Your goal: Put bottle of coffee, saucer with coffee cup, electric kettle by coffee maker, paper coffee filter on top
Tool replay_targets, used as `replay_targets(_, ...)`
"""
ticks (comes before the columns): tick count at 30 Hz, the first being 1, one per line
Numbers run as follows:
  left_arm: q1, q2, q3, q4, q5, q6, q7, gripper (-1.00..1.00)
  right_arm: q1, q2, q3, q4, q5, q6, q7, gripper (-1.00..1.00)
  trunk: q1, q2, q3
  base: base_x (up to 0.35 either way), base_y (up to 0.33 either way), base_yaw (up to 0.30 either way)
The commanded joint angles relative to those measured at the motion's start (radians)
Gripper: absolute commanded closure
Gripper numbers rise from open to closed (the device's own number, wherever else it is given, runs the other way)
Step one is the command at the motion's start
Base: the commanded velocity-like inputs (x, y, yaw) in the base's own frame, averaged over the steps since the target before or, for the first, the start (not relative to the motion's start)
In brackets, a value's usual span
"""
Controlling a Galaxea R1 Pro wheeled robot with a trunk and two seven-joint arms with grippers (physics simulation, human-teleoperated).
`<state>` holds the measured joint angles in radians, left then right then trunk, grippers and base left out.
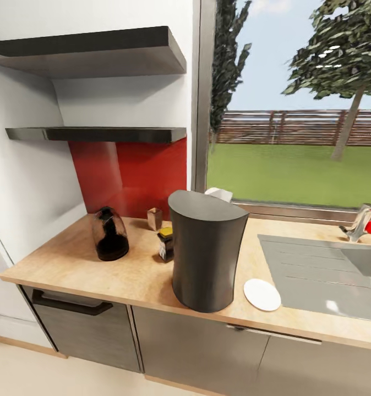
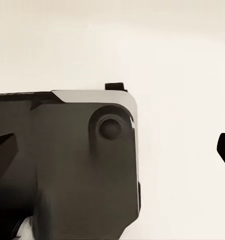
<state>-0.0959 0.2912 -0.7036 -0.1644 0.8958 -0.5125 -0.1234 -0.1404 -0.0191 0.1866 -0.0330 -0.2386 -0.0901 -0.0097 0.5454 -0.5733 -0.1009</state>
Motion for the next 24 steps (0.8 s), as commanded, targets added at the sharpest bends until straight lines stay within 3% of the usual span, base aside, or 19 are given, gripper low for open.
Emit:
replay_targets(1,-0.001,0.000,-0.005,0.000,0.011,-0.001,-0.007,-1.00,-0.001,0.000,0.008,0.001,-0.010,-0.003,-0.001,-1.00,0.000,-0.002,-0.002,0.000,0.306,0.000)
replay_targets(24,0.001,0.000,-0.005,-0.001,0.011,-0.003,-0.007,-1.00,-0.001,0.001,0.010,0.001,-0.010,-0.003,0.000,-1.00,0.000,-0.002,-0.002,0.000,0.306,0.000)
